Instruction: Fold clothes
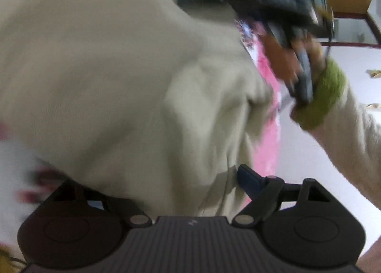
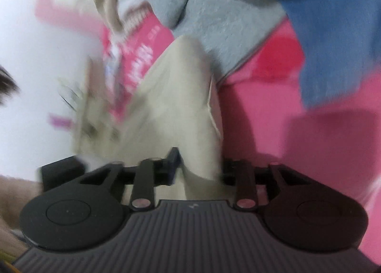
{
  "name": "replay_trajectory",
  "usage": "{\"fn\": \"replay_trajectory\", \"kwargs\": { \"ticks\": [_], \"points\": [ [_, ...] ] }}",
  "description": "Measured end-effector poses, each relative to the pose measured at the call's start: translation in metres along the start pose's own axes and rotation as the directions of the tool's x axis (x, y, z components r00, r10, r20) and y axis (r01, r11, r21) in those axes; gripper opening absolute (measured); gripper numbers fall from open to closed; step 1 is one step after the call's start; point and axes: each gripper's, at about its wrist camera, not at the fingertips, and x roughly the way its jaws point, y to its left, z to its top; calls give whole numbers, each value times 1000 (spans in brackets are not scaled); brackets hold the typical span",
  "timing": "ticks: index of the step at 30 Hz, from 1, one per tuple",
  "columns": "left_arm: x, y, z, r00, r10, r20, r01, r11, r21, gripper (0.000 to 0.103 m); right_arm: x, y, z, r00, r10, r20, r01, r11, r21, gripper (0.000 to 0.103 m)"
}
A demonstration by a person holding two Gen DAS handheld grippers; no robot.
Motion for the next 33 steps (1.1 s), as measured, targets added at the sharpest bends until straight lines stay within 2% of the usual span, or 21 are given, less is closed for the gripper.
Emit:
{"fn": "replay_trajectory", "kwargs": {
  "ticks": [1,2,3,5,7,9,12,14,17,18,20,22,24,26,28,30,32,33],
  "points": [
    [6,-5,-1,1000,6,3,-6,1000,4,84,0,5,9,998,-52,-27,51,998,-49,52],
    [7,-9,-2,1000,26,3,-26,1000,17,85,1,10,18,993,-105,-50,99,990,-98,55],
    [9,-13,-4,999,45,2,-45,999,29,85,-6,10,15,992,-120,-28,117,987,-107,55],
    [-2,-14,-9,997,74,-11,-74,996,40,84,-34,5,6,990,-115,83,121,990,-73,59],
    [-21,-13,-15,994,101,-31,-100,994,48,84,-68,-11,-14,975,-103,195,97,994,42,60],
    [-50,-14,-18,990,130,-48,-126,990,70,84,-107,-36,-51,947,-79,311,19,981,191,62],
    [-102,-21,-7,987,160,25,-162,982,98,84,-141,-63,-124,895,-50,444,-121,929,349,69],
    [-131,-19,10,976,176,125,-188,978,95,87,-142,-70,-170,871,-43,490,-206,873,442,72],
    [-148,-2,47,941,216,260,-235,971,41,90,-114,-64,-211,831,-33,556,-311,800,513,76],
    [-146,5,61,933,231,277,-247,969,23,90,-101,-65,-221,813,-36,582,-352,766,538,78],
    [-135,22,84,934,249,254,-263,965,21,88,-74,-63,-235,784,-48,618,-413,704,578,79],
    [-122,36,94,945,254,205,-266,963,35,88,-52,-56,-234,780,-60,623,-419,690,591,79],
    [-109,47,97,957,251,144,-262,963,57,88,-35,-56,-227,785,-50,617,-427,679,598,79],
    [-95,54,95,964,247,95,-256,962,97,89,-27,-57,-219,786,-36,617,-432,682,590,80],
    [-87,52,93,967,240,84,-251,957,146,97,-21,-59,-210,787,-27,616,-433,688,583,80],
    [-80,46,86,978,199,62,-207,966,154,97,-18,-63,-198,787,-13,616,-438,692,574,81],
    [-72,42,74,985,171,33,-174,972,156,97,-18,-68,-183,802,12,597,-436,695,571,82],
    [-69,39,67,986,165,23,-166,973,161,97,-18,-68,-173,816,30,577,-421,715,559,81]
  ]
}}
